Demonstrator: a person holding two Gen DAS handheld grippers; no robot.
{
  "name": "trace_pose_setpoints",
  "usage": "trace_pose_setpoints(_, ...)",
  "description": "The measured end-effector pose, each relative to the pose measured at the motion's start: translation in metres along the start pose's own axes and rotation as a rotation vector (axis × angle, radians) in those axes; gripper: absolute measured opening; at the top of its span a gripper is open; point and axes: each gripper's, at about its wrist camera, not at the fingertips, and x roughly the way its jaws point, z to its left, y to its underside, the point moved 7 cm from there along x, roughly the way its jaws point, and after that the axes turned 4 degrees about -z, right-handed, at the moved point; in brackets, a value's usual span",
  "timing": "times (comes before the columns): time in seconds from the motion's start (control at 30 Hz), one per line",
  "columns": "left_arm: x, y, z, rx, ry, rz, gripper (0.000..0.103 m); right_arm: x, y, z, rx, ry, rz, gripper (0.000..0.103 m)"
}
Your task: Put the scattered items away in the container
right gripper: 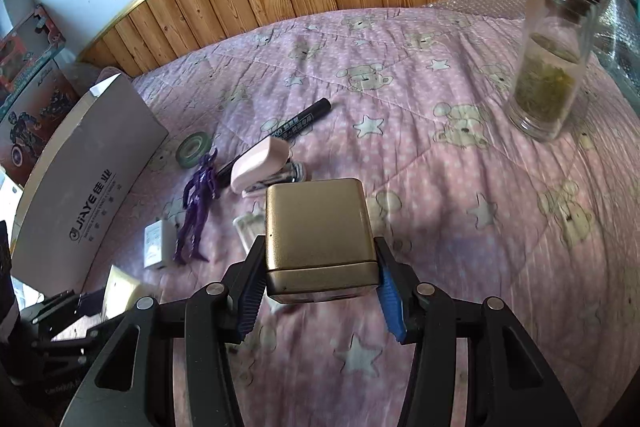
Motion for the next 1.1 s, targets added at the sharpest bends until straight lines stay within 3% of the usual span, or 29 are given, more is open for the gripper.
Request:
trace_pose_setpoints(0.53,-0.046,-0.014,-0.005,-0.007,0.046,-0.069,0.053,-0.039,0.073,0.036,0.024,0.014,0.049,0.052)
trace_pose_setpoints(1.1,-0.097,-0.025,0.004,-0.022,0.076,-0.151,0.053,-0.075,0.087,0.102,-0.063,-0.013,0.03,0.052)
